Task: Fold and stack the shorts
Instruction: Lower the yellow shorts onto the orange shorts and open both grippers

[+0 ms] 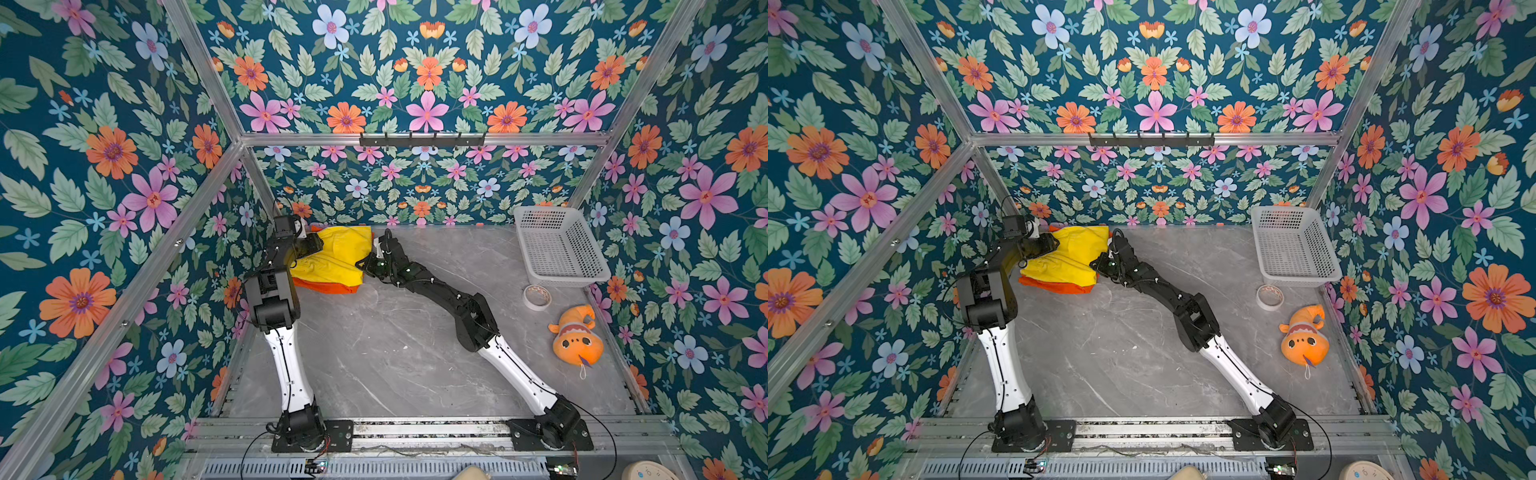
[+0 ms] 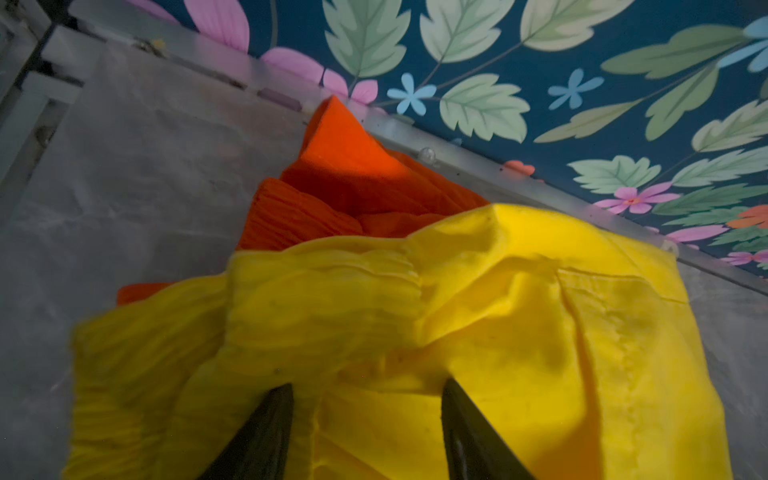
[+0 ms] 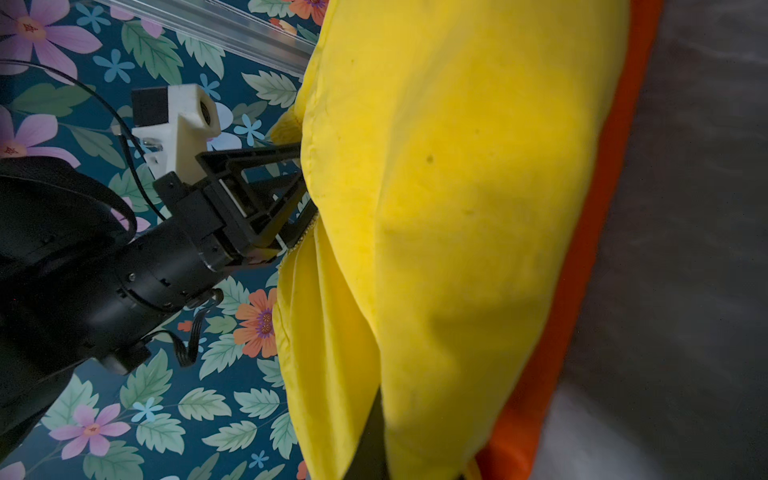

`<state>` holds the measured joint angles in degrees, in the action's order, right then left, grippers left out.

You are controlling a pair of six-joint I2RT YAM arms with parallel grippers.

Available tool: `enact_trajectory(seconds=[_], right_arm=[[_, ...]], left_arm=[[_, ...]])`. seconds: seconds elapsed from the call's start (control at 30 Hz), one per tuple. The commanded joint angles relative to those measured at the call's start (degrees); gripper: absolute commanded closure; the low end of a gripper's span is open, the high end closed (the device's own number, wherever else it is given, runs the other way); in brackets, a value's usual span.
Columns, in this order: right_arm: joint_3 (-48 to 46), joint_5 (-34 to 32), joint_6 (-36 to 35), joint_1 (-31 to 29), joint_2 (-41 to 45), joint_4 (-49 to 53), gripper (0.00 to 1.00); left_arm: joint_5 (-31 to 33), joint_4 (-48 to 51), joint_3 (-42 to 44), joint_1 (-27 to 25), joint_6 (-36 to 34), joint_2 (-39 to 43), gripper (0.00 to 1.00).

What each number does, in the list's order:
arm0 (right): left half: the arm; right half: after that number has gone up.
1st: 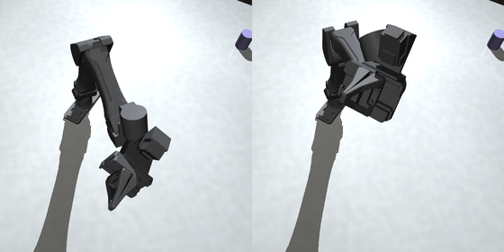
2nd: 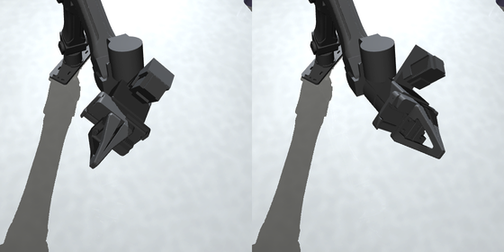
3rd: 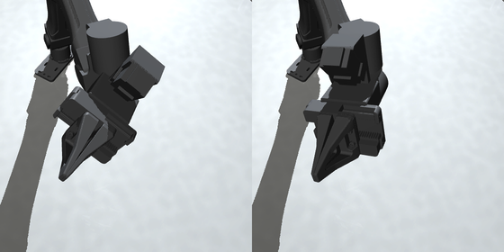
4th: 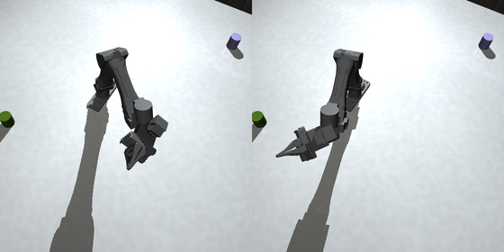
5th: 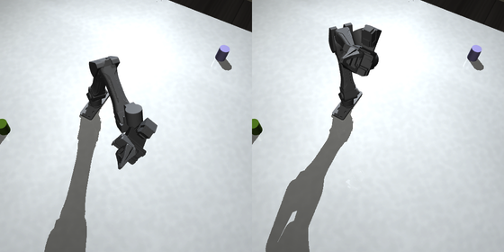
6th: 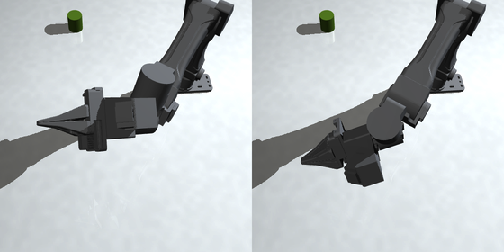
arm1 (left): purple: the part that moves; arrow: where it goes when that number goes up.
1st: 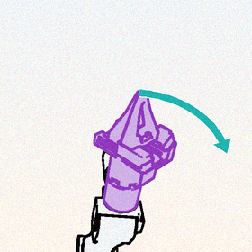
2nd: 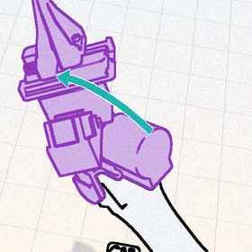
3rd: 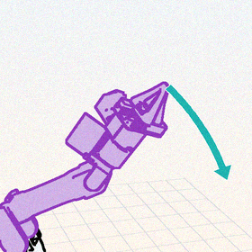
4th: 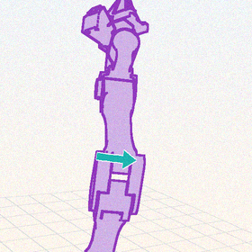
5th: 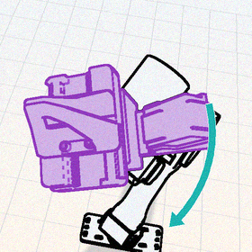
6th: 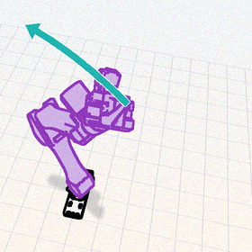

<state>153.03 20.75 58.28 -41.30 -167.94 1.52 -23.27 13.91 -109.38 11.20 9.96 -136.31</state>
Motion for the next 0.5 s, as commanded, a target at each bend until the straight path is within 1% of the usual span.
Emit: enact_trajectory(seconds=[0.0,0.13,0.27,0.37,0.47], right_arm=[[-0.1,0.6,0.2,-0.1,-0.8,0.6,0.91],[-0.2,0.6,-1.2,0.0,0.5,1.6,0.90],[-1.6,-0.4,-5.2,0.1,5.0,4.3,0.74],[-6.7,-1.6,-8.9,0.4,11.5,5.3,0.62],[-14.5,-3.6,-13.8,0.8,20.1,6.2,0.56]], left_arm=[[2.3,5.5,2.5,0.2,1.3,-2.3,0.40],[1.4,4.0,5.2,0.2,1.3,0.3,0.40],[0.1,4.5,5.3,0.1,1.5,5.2,0.38],[-0.7,5.0,5.4,0.0,1.7,10.4,0.35],[-0.3,5.8,6.2,-0.1,2.3,16.5,0.32]])
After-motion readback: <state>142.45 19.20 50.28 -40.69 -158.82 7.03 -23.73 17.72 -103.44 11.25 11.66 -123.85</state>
